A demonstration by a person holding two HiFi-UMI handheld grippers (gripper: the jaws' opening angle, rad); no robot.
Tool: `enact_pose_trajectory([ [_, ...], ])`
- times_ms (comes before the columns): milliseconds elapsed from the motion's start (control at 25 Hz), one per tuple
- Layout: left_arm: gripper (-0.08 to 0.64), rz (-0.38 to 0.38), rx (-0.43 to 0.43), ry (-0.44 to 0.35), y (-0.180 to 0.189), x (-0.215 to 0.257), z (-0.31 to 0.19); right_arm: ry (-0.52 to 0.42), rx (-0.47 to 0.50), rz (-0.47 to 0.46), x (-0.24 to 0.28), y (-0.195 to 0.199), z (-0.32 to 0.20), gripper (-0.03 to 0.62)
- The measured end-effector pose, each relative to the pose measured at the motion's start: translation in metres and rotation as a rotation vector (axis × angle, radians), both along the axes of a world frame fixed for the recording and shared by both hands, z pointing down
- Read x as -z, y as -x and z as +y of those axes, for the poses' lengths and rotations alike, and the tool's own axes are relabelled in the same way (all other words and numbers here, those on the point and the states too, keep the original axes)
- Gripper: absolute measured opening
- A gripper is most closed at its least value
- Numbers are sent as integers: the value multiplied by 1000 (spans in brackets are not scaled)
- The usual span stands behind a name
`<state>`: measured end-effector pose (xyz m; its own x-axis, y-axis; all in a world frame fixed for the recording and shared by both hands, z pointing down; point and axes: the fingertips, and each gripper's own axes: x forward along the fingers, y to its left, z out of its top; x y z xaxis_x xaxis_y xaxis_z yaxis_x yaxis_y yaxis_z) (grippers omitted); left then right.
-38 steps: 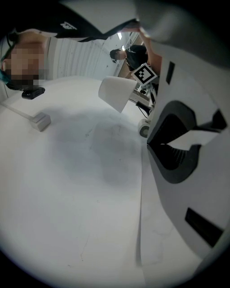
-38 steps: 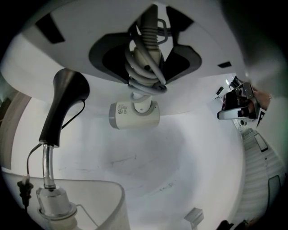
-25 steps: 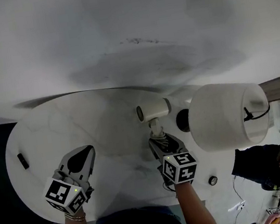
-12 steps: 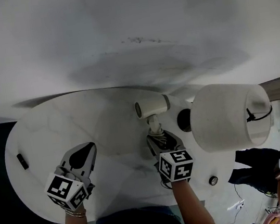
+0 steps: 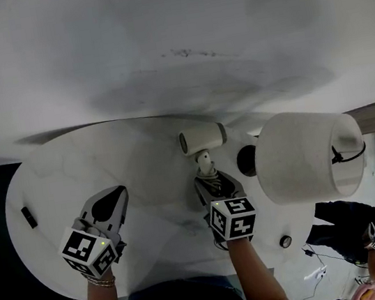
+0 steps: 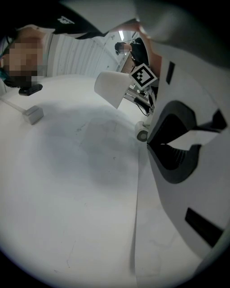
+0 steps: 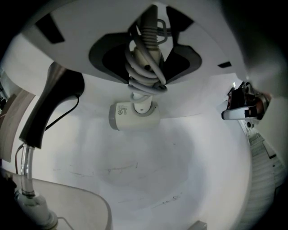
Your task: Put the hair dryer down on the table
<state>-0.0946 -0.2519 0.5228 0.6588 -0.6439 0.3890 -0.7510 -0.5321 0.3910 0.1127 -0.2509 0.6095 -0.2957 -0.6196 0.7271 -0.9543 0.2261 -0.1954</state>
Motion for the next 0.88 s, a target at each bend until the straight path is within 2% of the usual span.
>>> enact_pose_trajectory([
  [200, 17, 3, 17, 6, 2, -3, -2, 5, -3, 11, -2, 2, -2, 249],
  [880, 17, 31, -13, 48, -9, -12, 12, 35, 19, 30, -13, 4, -4, 249],
])
